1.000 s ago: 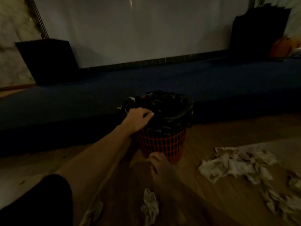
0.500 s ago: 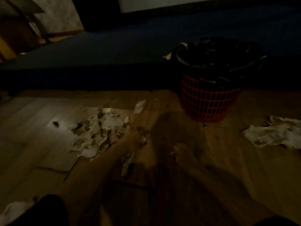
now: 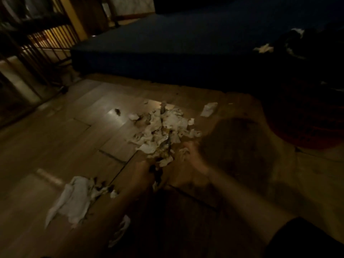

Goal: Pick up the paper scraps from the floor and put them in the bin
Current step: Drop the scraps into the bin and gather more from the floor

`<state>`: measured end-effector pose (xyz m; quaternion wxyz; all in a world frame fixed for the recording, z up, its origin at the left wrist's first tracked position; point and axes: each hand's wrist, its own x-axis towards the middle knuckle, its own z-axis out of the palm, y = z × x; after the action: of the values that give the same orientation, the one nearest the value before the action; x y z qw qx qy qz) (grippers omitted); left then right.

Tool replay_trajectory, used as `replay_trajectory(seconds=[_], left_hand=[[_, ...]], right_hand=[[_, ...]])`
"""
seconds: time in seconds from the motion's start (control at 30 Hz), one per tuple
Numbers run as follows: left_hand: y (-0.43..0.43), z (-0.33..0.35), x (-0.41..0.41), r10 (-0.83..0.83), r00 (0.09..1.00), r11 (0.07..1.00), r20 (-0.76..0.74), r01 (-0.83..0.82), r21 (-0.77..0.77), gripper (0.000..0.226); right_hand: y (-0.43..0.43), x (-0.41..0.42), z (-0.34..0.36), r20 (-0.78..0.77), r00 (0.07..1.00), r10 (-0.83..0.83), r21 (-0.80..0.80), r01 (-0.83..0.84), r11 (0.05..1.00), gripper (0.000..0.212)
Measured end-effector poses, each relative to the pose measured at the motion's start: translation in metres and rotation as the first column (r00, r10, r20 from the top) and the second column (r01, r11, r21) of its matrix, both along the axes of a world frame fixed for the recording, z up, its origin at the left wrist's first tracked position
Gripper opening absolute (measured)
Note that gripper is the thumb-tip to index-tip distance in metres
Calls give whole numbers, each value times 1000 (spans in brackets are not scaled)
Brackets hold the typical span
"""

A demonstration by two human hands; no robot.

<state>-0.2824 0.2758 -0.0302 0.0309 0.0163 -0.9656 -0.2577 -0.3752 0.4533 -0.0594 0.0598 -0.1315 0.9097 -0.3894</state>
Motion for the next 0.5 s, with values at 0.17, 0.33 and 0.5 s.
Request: replay_trajectory(seconds=[0.17,0.33,0.5], left_hand=[[-45,11,18,153,988,988,33,-152,-19,15],[-80,18,38,234,967,964,98,-217,-154,20],[-85,14,65,167,960,968,223,-117,-223,21]], right_hand=[[-55,-29,2,-86,991,107,101,-98,990,44],[-96,-20,-34,-53,928,369,295,-338,893,42],[-85,17,-58,-348,870,349,277,-260,925,33]])
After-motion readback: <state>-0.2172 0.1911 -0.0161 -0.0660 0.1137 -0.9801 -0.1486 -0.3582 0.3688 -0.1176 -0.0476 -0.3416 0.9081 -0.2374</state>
